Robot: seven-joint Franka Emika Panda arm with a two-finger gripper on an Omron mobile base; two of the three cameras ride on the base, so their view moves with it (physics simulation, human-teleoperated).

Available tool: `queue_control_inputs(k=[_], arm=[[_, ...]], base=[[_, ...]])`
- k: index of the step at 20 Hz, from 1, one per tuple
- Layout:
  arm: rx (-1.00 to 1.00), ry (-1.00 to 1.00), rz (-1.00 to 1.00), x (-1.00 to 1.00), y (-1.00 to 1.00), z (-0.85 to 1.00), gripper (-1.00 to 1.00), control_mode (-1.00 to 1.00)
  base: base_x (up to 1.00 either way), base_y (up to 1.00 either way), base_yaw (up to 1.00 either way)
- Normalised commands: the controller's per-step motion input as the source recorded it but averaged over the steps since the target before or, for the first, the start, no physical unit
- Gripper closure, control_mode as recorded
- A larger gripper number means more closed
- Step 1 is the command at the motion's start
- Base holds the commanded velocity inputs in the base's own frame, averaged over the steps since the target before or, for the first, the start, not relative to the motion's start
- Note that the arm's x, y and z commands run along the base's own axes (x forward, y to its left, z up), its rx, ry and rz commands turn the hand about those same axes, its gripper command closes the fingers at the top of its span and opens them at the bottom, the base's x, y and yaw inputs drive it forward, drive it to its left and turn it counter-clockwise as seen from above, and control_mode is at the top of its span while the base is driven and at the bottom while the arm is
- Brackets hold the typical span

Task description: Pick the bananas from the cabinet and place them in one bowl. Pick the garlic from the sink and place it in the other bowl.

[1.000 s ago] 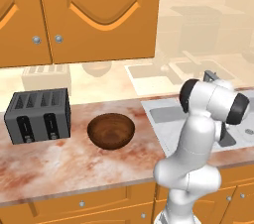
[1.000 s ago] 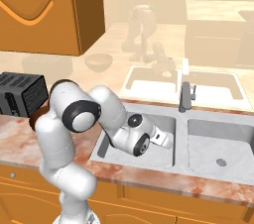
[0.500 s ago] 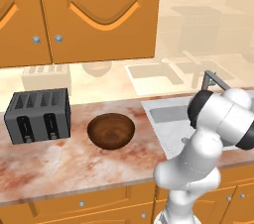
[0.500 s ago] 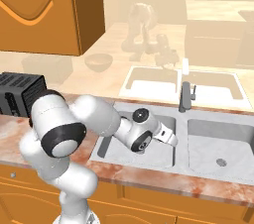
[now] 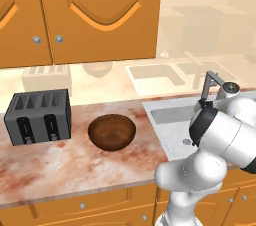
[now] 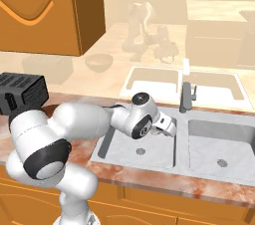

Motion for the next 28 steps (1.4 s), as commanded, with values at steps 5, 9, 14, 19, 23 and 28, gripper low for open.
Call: queue_control_inputs(k=[5,9,14,19,23,28], arm=[[0.00,0.09,0.06,0.00,0.56,0.26,1.00,-1.00],[0.08,0.08,0.07,0.00,0.37,0.38,1.00,-1.00],[0.13,0.09,0.08,0.00,0.20,0.48,1.00,-1.00],[0.06,0.11,0.09,-0.06,0.33,0.24,1.00,-1.00],[0.00,0.03,0.08,-0.18,0.37,0.01,1.00,-1.00],[0.02,0.06,0.08,-0.28,0.37,0.08,1.00,-1.00]], base=[[0.00,0.00,0.00],[0.00,0.00,0.00],[0.00,0.00,0.00],[0.00,0.00,0.00],[0.00,0.00,0.00],[0.00,0.00,0.00]])
